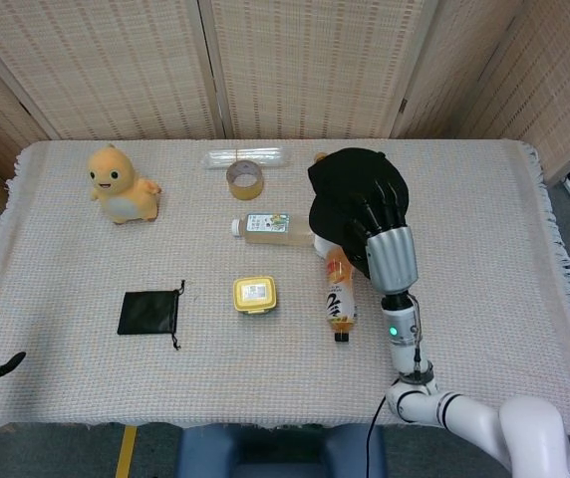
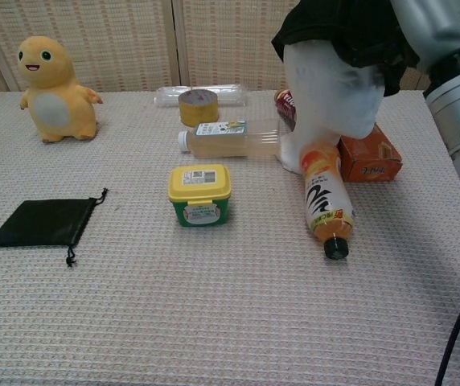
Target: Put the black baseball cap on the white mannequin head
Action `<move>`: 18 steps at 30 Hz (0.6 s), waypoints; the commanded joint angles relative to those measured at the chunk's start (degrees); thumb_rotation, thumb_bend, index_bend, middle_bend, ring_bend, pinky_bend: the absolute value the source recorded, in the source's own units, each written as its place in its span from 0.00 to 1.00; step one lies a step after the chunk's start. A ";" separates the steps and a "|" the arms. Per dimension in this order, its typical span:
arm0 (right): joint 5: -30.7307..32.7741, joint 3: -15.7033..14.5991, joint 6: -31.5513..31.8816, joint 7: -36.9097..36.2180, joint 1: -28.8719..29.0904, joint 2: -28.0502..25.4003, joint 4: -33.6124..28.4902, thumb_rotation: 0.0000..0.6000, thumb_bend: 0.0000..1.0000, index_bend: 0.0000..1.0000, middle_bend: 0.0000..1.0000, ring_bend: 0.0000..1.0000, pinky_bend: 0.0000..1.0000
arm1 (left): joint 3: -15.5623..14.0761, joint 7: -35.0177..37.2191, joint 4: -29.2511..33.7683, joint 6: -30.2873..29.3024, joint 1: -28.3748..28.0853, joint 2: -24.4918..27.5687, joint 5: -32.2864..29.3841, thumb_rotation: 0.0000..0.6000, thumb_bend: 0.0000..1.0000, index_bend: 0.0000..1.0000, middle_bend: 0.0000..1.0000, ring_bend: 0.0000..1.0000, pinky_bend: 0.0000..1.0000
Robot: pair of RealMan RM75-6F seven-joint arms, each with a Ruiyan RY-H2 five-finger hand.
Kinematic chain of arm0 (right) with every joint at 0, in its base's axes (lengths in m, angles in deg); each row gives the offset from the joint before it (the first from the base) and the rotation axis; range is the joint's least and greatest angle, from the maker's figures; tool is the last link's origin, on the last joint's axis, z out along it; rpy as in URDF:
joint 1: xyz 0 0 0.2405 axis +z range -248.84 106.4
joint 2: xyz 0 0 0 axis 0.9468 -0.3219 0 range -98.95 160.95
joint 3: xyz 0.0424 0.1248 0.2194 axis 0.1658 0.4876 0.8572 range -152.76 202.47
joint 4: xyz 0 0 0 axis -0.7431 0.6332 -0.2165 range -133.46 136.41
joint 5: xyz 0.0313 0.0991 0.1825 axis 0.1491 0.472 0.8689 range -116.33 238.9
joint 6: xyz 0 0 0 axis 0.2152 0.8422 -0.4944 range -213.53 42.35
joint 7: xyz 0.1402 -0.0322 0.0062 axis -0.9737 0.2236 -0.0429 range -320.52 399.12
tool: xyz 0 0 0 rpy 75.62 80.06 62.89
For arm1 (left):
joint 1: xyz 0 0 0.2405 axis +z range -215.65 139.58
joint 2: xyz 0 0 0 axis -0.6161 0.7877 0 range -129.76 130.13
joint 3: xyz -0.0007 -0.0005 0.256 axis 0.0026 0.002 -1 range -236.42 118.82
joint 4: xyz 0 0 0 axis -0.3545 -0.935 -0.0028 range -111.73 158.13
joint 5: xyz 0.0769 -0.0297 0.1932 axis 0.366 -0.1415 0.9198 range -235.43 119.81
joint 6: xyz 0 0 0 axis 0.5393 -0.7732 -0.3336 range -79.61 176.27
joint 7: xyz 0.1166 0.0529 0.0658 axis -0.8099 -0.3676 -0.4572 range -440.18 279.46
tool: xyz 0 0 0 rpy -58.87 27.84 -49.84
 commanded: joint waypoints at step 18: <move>-7.90 -22.83 5.07 6.73 -25.76 -30.78 -27.68 1.00 0.12 0.00 0.00 0.00 0.00 | -1.25 -2.83 0.94 -0.82 0.25 -0.32 2.62 1.00 0.19 0.11 0.00 0.00 0.10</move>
